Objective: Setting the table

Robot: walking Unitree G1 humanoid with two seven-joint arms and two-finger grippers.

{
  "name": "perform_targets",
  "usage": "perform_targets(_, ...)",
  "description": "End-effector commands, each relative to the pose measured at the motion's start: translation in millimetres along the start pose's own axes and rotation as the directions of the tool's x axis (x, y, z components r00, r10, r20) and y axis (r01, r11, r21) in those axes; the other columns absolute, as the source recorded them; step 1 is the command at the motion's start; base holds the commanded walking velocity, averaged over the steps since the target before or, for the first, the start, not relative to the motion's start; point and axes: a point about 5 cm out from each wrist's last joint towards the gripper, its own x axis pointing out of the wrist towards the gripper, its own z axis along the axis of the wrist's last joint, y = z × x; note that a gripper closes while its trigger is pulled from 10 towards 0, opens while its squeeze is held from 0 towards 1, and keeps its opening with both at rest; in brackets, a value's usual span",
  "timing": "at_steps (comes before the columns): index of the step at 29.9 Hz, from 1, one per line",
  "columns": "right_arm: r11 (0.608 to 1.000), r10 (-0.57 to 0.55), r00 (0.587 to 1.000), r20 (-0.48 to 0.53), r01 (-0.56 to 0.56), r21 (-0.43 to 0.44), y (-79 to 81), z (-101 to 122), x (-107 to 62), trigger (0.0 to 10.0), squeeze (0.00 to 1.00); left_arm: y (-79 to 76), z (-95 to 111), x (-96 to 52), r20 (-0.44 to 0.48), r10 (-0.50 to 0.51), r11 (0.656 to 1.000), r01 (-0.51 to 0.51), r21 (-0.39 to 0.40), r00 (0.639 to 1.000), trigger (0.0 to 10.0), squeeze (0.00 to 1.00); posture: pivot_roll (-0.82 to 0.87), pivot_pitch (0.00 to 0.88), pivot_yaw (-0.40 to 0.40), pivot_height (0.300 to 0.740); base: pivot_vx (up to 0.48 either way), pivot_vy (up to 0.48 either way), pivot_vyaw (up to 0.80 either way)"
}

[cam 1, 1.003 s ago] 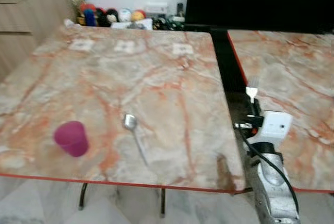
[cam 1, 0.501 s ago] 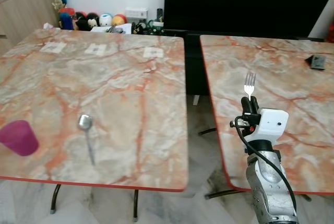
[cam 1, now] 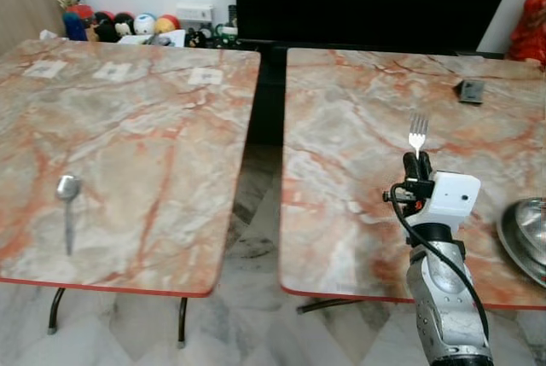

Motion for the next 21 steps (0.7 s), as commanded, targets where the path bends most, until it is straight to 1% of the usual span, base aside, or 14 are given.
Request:
perform_targets(1,1.000,-0.030,0.999,0.016,0.031,-0.007,-8.0,4,0.5,10.0,0.00,-8.3,-10,-1.9,-0.038,-0.031,0.999,0.032,0.019,0.999,10.0,0.00,-0.03,0.103,-0.001,0.740,0.000,-0.454,0.00)
perform_targets(11,0.998,-0.070,0.994,0.079,0.069,0.014,-11.4,17,2.7,10.0,0.00,-8.7,-10,-1.8,-0.036,-0.033,0.999,0.034,0.022,0.999,10.0,0.00,-0.03,0.097,0.000,0.740,0.000,-0.455,0.00)
perform_targets(19,0.997,-0.080,0.992,0.103,0.078,0.022,-11.8,23,6.6,10.0,0.00,-9.6,-9,-1.4,-0.035,-0.033,0.999,0.034,0.022,0.999,10.0,0.00,-0.04,0.107,0.006,0.740,0.000,-0.452,0.00)
perform_targets(21,0.996,-0.091,0.989,0.113,0.088,0.027,-13.1,25,6.8,10.0,0.00,-9.2,-8,-1.3,-0.034,-0.031,0.999,0.032,0.020,0.999,10.0,0.00,-0.04,0.109,0.006,0.740,0.000,-0.144,0.00)
